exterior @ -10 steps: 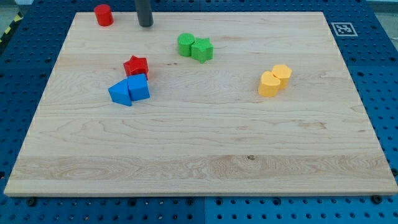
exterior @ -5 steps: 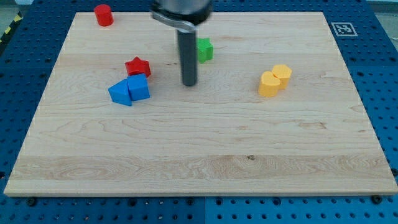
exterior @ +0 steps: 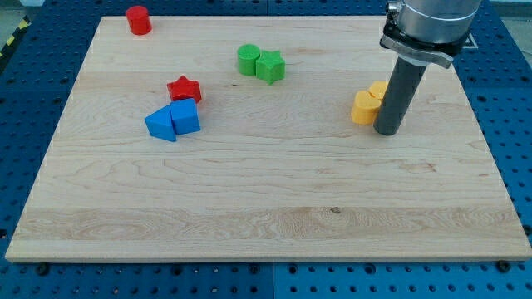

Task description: Separate the yellow heart and yellow hexagon

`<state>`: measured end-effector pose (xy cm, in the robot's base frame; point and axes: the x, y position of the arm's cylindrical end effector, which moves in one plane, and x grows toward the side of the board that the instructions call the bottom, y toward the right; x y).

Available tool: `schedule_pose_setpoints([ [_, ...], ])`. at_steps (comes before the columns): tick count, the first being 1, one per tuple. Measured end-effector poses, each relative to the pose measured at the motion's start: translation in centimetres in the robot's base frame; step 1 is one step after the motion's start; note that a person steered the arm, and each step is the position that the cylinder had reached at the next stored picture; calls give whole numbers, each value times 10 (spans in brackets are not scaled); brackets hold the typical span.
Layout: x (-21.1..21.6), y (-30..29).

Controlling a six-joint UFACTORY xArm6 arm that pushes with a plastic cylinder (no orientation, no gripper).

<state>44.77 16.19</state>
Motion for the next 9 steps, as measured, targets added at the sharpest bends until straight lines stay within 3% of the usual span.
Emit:
schedule_pose_setpoints([
  [2,-23,-5],
  [5,-14,-22],
  [9,-33,-53],
])
